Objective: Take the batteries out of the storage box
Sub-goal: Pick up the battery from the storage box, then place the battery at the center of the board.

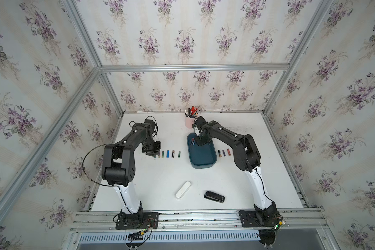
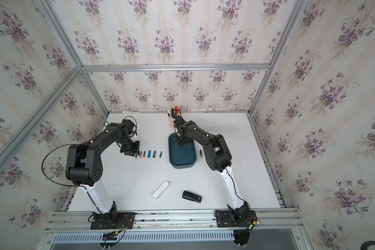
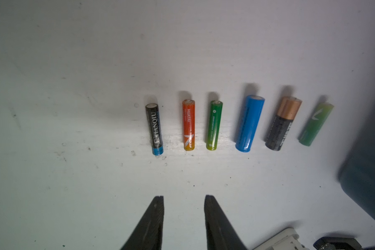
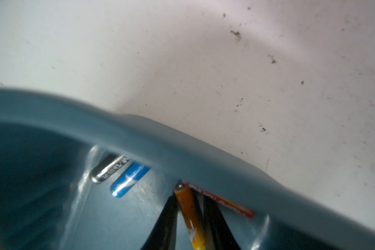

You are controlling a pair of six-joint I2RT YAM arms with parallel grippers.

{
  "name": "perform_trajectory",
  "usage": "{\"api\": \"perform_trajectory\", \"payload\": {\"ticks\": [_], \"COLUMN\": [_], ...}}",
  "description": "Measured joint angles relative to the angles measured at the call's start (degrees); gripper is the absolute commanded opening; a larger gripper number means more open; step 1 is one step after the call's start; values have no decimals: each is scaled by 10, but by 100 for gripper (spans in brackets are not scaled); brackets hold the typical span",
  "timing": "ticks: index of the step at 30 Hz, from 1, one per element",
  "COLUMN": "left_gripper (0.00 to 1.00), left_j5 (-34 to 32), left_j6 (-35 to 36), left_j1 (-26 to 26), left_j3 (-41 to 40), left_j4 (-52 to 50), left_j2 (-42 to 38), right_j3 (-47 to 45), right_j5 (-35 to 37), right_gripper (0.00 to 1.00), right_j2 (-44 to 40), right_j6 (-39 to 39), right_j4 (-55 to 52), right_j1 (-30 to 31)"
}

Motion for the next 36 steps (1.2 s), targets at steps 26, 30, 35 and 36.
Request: {"api": "perform_trajectory", "payload": {"ticks": [26, 30, 35, 36], "left_gripper": [37, 37, 37, 37], "left_j5": [0, 0, 0, 0], "left_j6": [0, 0, -2, -3], "left_j1": [-16, -21, -24, -24], "left_j3": [29, 27, 19, 18], "left_j4": [-16, -18, -19, -19], "left_j2": [1, -1, -12, -14], "right_j3": [-74, -121, -207, -222], "right_j5": [0, 12, 26, 28], "right_gripper": [18, 18, 18, 18], "right_j2": [-130, -181, -263, -277], "right_j6": [92, 108, 134, 136], "right_j4": [-23, -24, -22, -22], "right_j1": [0, -2, -17, -19]}}
